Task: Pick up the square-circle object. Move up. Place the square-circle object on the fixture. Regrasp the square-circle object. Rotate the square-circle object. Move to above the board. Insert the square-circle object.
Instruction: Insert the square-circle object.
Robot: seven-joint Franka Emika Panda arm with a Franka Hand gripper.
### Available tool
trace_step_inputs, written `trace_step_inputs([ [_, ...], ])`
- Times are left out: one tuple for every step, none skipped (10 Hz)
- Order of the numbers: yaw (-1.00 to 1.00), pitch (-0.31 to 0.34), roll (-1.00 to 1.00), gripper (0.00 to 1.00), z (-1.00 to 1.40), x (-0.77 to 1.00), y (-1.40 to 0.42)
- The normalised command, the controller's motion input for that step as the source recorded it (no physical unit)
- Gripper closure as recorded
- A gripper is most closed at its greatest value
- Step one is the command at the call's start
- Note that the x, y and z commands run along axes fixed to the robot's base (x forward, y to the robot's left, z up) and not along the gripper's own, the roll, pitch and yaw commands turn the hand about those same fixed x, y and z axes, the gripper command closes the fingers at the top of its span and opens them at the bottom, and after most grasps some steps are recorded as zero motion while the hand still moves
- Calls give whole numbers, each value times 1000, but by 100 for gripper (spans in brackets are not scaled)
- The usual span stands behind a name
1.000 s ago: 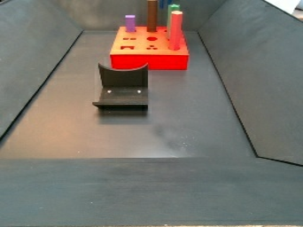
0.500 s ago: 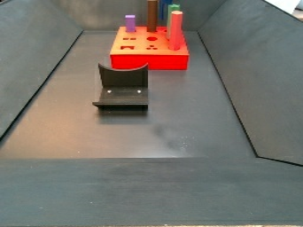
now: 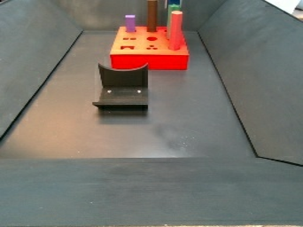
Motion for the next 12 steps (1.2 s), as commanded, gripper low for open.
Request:
trace_step_inputs([
  [0,0,-213,100,-297,97,-189],
  [0,0,-241,100,-286,111,0],
  [23,0,-197,100,-80,0,103],
  [11,0,-190,100,0,0,131],
  [0,0,-173,100,-31,23,86],
  [-183,0,-136,100,-226,254,0],
  [-306,-16,-97,100,-400,243,0],
  [-237,-66,-99,100,-663,80,0],
  [-231,-116,-44,100,-909,0,0],
  [-117,-113,-40,100,-754,0,0],
  [0,-116,-183,100,-226,0,20],
  [0,0,44,100,0,0,-34],
])
